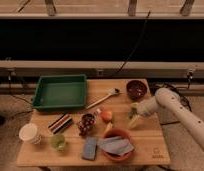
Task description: Place pepper in purple bowl
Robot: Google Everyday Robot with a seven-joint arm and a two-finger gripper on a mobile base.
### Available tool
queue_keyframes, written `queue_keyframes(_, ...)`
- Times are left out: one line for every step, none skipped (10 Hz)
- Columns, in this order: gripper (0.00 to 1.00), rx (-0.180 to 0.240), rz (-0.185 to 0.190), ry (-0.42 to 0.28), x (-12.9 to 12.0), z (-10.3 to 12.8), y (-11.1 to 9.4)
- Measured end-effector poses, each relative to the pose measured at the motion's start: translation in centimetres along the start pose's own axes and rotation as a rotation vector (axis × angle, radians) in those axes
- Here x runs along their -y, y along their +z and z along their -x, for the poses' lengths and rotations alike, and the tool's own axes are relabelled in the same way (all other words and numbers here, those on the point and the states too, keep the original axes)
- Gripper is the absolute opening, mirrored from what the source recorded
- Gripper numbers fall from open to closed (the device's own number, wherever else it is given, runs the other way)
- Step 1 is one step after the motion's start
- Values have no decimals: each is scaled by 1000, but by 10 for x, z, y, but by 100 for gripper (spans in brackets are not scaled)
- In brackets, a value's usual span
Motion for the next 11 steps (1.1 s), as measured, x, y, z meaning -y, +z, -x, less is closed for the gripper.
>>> queue_keyframes(80, -9, -38, -8, 3, -7, 0)
queue_keyframes(80, -15, -66, -15, 5, -11, -1)
queue_keyframes(80, -21, -90, -21, 6, -15, -3)
queue_keyframes(80, -30, -116, -28, 7, -20, -6)
queue_keyframes(80, -28, -138, -33, 8, -22, -9)
queue_keyframes(80, -24, -156, -37, 9, -24, -15)
queue_keyframes(80, -13, -176, -38, 11, -27, -24)
queue_keyframes(80, 10, -195, -34, 11, -32, -36)
queue_keyframes(80, 37, -213, -26, 9, -37, -49)
queue_keyframes(80, 56, -227, -18, 7, -40, -59)
queue_keyframes(80, 77, -242, 0, 3, -46, -71)
